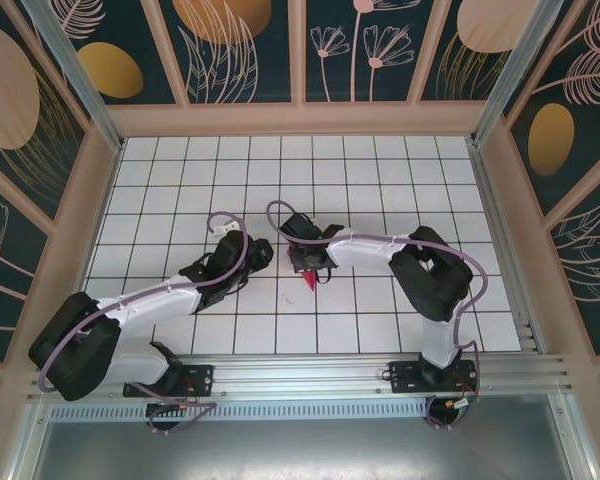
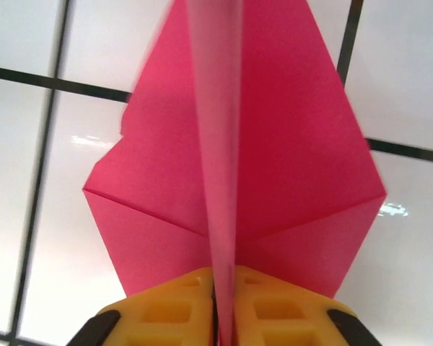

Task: Fold a paper plane with a square sheet of paper (pick it up from the middle)
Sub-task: Move the paper plane to the center of the table.

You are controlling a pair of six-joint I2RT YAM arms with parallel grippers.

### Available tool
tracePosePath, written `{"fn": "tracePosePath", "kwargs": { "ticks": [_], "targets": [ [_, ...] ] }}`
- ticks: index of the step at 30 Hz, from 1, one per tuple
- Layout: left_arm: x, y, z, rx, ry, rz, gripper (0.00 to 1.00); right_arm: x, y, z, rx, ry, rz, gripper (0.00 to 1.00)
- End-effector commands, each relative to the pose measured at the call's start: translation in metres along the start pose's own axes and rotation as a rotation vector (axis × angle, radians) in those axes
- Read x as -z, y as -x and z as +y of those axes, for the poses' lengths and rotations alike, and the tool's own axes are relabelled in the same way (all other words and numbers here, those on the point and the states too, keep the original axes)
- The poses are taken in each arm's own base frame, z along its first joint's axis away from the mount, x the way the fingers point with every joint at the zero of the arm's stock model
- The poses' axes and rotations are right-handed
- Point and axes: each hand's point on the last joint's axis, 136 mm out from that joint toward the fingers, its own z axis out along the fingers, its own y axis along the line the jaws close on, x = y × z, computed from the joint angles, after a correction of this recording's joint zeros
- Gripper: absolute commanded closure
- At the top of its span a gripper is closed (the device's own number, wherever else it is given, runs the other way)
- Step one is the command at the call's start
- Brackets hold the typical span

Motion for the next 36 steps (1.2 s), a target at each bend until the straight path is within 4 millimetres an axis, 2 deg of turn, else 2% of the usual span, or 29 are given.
{"fn": "tracePosePath", "kwargs": {
  "ticks": [1,5,8,10,13,17,22,27,30,32,36],
  "targets": [
    [0.002,-0.002,0.012,0.011,0.037,-0.013,0.63,-0.008,-0.005,-0.005,0.002,-0.028,0.047,0.76],
    [0.001,-0.005,0.014,0.014,0.032,-0.001,0.63,-0.013,-0.010,-0.005,-0.007,-0.030,0.067,0.70],
    [0.000,-0.005,0.012,0.014,0.027,-0.001,0.63,-0.015,-0.016,-0.008,-0.012,-0.042,0.081,0.68],
    [-0.001,-0.006,0.011,0.016,0.023,0.003,0.63,-0.016,-0.018,-0.010,-0.013,-0.053,0.080,0.70],
    [-0.004,-0.008,0.009,0.015,0.014,0.015,0.63,-0.018,-0.020,-0.009,-0.011,-0.053,0.085,0.78],
    [-0.007,-0.012,0.008,0.014,0.012,0.033,0.63,-0.028,-0.030,-0.010,-0.008,-0.071,0.110,0.78],
    [-0.009,-0.013,0.008,0.016,0.006,0.039,0.63,-0.041,-0.047,-0.011,-0.038,-0.060,0.158,0.72],
    [-0.009,-0.014,0.007,0.015,0.005,0.042,0.63,-0.044,-0.049,-0.010,-0.052,-0.057,0.161,0.67],
    [-0.010,-0.014,0.006,0.013,0.004,0.044,0.63,-0.045,-0.049,-0.011,-0.065,-0.044,0.172,0.67],
    [-0.010,-0.014,0.006,0.011,0.005,0.047,0.63,-0.049,-0.054,-0.012,-0.078,-0.028,0.187,0.72],
    [-0.012,-0.016,0.006,0.011,0.004,0.054,0.63,-0.059,-0.066,-0.016,-0.086,-0.035,0.215,0.73]
  ]
}}
